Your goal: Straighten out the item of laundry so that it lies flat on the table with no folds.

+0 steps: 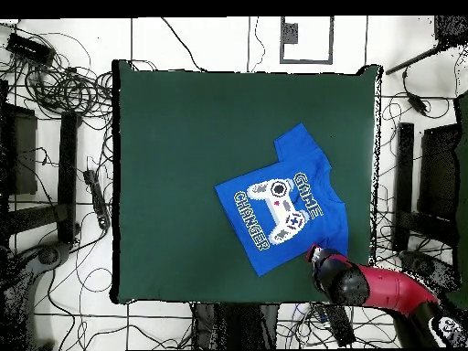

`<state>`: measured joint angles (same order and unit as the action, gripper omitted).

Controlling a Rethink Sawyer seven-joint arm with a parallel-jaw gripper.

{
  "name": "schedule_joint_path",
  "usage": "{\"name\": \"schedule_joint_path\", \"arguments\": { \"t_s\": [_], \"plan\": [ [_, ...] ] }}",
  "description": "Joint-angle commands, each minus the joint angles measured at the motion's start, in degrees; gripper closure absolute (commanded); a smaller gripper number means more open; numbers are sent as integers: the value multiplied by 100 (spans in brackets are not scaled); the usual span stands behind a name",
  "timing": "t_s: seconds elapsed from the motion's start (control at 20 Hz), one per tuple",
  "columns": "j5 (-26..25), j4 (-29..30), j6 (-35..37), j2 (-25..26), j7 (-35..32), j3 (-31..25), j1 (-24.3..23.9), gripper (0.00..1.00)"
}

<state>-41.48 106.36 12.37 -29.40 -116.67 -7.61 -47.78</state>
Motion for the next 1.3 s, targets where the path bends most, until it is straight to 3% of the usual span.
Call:
{"name": "schedule_joint_path", "arguments": {
  "t_s": [0.05, 1.3],
  "plan": [
    [-702, -283, 17, 795, 435, 34, -242, 100],
    [-966, -215, -56, 800, 368, 104, -357, 100]
  ]
}}
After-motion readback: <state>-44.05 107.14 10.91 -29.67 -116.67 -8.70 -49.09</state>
